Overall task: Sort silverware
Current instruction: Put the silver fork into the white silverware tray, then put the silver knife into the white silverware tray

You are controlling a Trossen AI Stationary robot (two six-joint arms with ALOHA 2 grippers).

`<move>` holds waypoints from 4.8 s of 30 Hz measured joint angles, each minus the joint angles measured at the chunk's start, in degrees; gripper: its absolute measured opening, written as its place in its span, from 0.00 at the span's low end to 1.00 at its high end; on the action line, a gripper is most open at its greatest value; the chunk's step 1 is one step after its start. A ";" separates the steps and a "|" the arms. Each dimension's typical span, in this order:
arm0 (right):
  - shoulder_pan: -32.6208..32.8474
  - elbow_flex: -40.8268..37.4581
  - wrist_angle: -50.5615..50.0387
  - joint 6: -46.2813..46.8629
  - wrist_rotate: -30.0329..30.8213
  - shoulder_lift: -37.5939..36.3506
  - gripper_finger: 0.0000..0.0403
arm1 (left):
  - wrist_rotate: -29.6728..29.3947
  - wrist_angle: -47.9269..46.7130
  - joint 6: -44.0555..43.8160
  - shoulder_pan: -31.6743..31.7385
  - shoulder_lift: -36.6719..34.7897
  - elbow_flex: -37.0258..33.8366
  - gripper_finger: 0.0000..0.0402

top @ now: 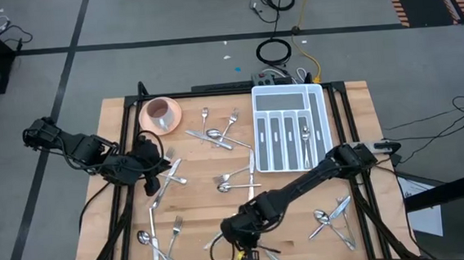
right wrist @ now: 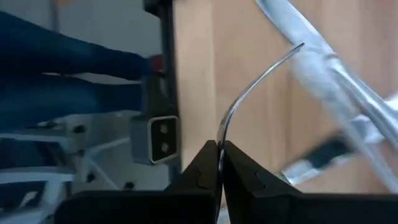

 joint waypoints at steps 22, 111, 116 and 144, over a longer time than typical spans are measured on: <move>-4.98 -2.08 -20.98 16.20 25.10 -7.69 0.00 | -0.52 -0.07 0.30 0.00 0.00 0.00 0.16; -27.95 -11.17 -19.84 -18.31 25.86 -21.15 0.33 | -20.87 7.62 4.09 0.38 1.10 -0.20 0.16; -22.91 -11.15 -19.90 -19.51 22.76 -27.73 0.33 | -18.71 9.23 7.82 2.64 3.78 -4.08 0.16; 16.28 -11.13 -28.49 15.91 31.19 -40.11 0.43 | 17.57 33.62 56.75 44.40 30.86 -5.33 0.16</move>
